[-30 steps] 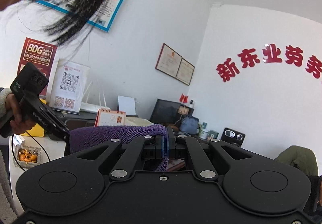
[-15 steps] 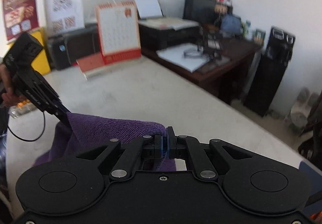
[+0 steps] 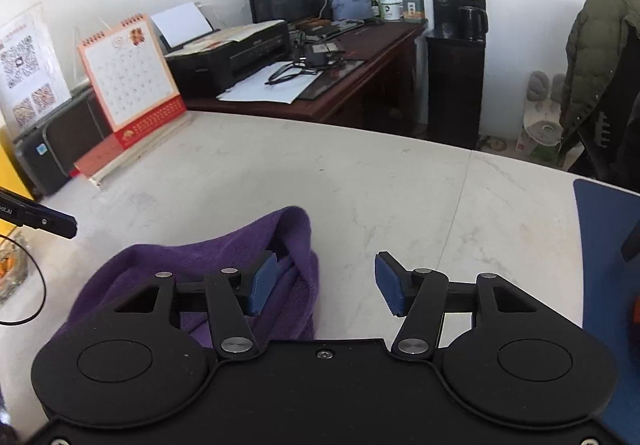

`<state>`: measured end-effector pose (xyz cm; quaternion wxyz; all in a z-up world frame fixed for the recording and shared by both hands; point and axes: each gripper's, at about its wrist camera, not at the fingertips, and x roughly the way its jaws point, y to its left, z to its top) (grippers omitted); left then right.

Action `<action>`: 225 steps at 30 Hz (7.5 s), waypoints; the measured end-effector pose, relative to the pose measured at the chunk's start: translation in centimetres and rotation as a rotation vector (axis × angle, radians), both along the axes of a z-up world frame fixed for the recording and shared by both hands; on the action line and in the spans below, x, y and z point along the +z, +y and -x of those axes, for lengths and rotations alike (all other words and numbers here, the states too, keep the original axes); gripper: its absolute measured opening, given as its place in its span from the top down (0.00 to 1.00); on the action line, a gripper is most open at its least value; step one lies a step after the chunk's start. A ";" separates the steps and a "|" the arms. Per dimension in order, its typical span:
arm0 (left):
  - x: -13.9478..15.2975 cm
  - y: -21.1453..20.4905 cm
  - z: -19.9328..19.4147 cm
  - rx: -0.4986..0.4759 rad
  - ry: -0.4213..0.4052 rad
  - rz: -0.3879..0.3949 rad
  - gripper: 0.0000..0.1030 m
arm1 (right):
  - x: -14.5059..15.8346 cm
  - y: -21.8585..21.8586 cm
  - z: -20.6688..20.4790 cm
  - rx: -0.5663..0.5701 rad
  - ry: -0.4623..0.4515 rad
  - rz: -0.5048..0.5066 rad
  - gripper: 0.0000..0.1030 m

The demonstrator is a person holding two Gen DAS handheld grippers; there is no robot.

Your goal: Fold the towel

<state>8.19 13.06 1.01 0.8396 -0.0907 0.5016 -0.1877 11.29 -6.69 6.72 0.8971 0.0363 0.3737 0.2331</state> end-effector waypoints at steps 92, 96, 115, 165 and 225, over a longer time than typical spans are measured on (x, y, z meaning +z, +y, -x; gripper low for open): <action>-1.4 -0.5 -0.3 0.123 -0.093 -0.218 0.69 | -3.9 0.4 5.3 0.023 0.042 0.245 0.39; -4.8 -2.5 0.9 0.090 -0.031 -0.147 0.69 | -4.6 1.4 5.6 0.048 0.067 0.248 0.39; -5.7 -2.9 7.1 0.006 0.002 -0.286 0.68 | -4.5 -1.0 10.5 0.105 0.177 0.279 0.38; -4.8 8.4 2.0 0.067 -0.079 -0.418 0.60 | -3.7 1.1 14.1 0.157 0.316 0.361 0.28; -4.2 15.8 -6.6 0.559 -0.186 -0.347 0.80 | -4.3 1.0 12.8 0.079 0.393 0.373 0.13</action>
